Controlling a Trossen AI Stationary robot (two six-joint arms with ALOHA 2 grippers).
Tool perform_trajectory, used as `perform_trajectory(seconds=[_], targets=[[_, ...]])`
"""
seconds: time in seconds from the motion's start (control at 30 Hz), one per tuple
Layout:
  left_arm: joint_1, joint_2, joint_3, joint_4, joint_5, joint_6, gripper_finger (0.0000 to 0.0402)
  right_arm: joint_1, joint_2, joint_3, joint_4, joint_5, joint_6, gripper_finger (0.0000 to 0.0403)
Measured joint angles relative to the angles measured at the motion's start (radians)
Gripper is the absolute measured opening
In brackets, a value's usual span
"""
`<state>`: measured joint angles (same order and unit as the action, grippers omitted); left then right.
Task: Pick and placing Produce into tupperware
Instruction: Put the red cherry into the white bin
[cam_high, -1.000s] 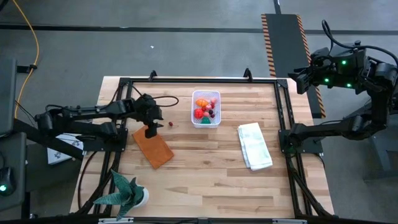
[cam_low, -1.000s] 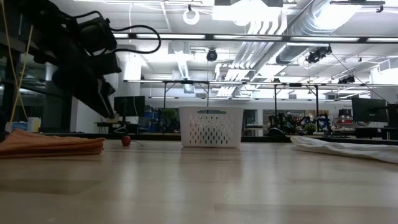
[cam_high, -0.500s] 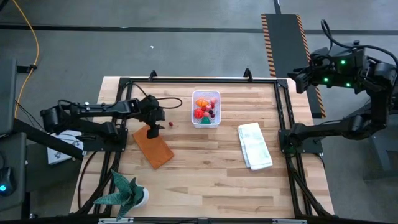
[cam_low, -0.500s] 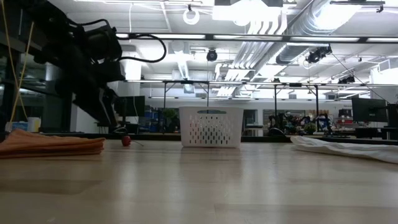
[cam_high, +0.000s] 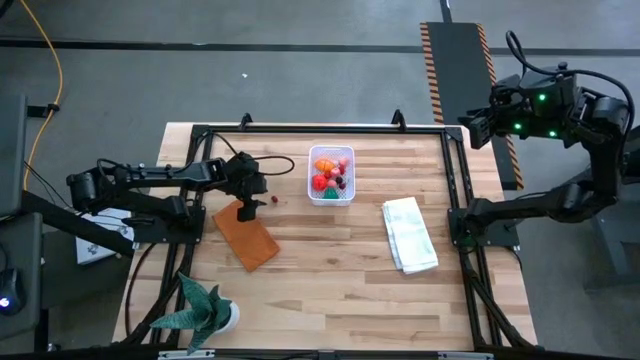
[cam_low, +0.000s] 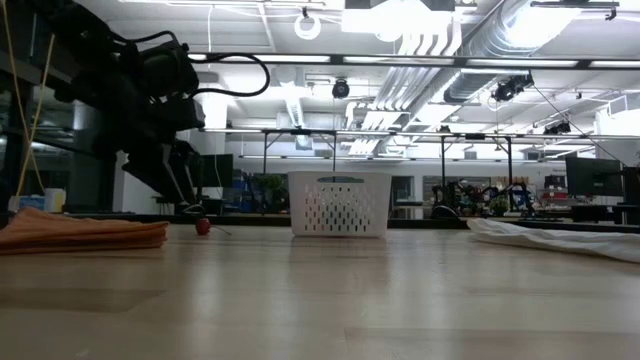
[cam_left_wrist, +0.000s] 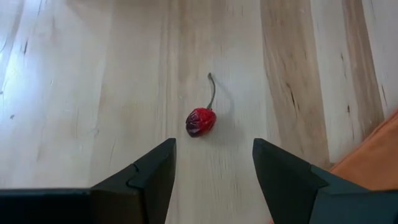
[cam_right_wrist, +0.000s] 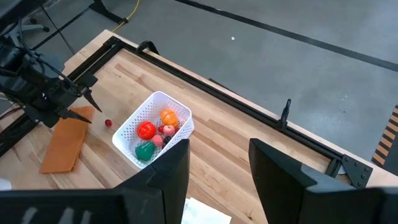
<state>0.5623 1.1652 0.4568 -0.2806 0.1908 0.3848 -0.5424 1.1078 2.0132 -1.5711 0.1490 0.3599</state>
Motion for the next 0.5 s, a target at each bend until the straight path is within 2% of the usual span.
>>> perform_trajectory(seconds=[0.5], targets=[[0.0,0.019,0.0,0.0,0.015,0.046,0.0203,0.0,0.005,0.0,0.0,0.0,-0.002,0.0158]])
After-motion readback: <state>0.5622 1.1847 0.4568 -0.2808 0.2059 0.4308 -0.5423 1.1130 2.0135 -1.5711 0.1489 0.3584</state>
